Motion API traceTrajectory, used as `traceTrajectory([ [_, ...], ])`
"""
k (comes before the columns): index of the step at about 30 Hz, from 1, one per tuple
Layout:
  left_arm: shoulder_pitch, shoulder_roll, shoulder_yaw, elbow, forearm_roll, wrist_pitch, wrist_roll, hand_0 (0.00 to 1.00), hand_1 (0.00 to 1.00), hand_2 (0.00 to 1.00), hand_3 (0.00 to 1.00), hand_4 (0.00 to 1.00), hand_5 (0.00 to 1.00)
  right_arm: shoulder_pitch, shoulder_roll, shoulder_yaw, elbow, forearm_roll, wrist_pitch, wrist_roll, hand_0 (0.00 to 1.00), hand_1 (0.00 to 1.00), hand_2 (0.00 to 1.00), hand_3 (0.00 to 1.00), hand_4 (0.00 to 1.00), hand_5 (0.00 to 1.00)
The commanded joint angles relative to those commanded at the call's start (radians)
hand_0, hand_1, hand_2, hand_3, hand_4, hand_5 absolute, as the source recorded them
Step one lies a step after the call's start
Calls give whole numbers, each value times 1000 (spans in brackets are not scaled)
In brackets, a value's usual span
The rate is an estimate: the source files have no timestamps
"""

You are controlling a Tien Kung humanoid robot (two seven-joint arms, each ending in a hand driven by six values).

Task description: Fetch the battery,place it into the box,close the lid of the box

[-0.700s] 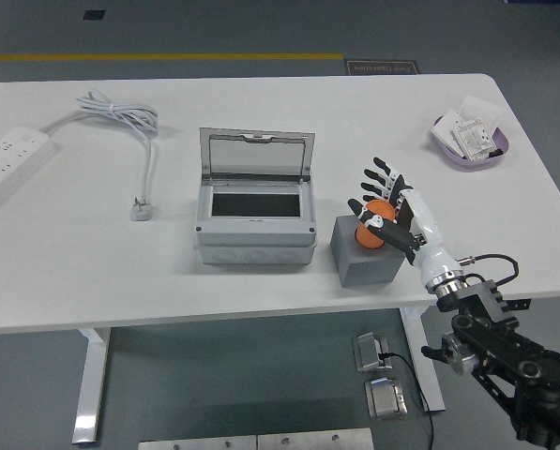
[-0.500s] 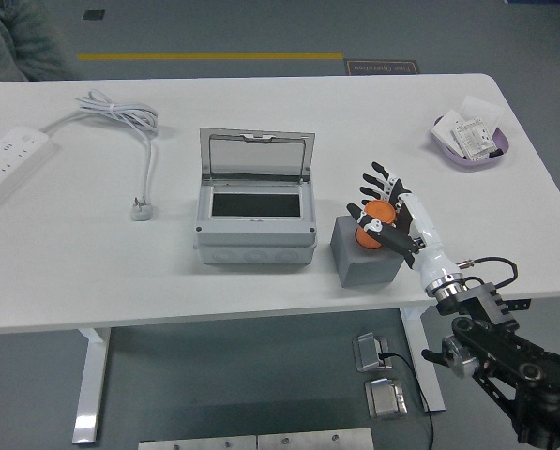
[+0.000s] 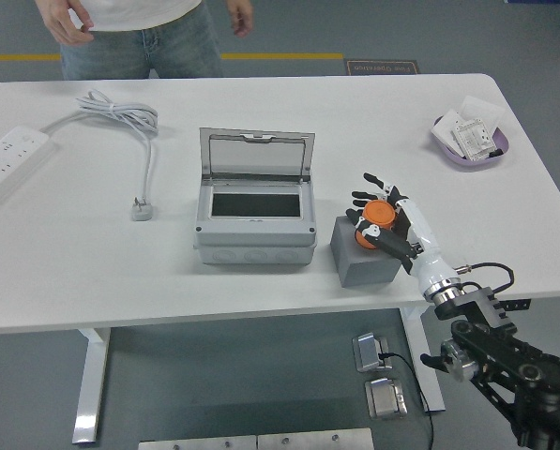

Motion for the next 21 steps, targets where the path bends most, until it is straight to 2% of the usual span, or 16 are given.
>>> traceTrajectory([
  [2, 0, 0, 1, 0, 0, 0, 0, 641, 697, 605, 611, 606, 170, 0, 0, -6, 0, 9, -4, -2, 602, 641, 674, 841, 725, 186],
  [3, 0, 0, 1, 0, -1, 0, -1, 640, 697, 606, 611, 607, 170, 0, -1, -8, 0, 12, -5, -3, 517, 563, 583, 790, 600, 72],
  [8, -1, 0, 6, 0, -4, 0, -3, 640, 697, 606, 611, 607, 170, 3, -1, -20, 0, 21, -13, -13, 517, 563, 583, 790, 600, 72],
  [9, -1, 1, 8, 0, -5, 0, -4, 640, 697, 606, 611, 607, 170, 4, -1, -23, -2, 24, -13, -14, 495, 480, 492, 646, 362, 11],
  [14, -3, 2, 11, 0, -7, 0, -7, 640, 697, 606, 611, 607, 170, 11, 1, -35, -10, 38, -19, -18, 495, 480, 492, 646, 362, 11],
  [15, -3, 2, 12, 0, -7, 0, -7, 640, 698, 606, 611, 609, 171, 12, 2, -36, -11, 40, -21, -18, 415, 423, 446, 581, 136, 2],
  [20, -2, 2, 11, 0, -6, 0, -6, 640, 698, 606, 611, 609, 171, 20, 6, -43, -15, 53, -27, -20, 415, 423, 446, 581, 136, 2],
  [21, -2, 2, 11, 0, -5, 0, -6, 640, 697, 607, 612, 611, 173, 22, 7, -43, -16, 57, -28, -21, 288, 329, 403, 517, 2, 2],
])
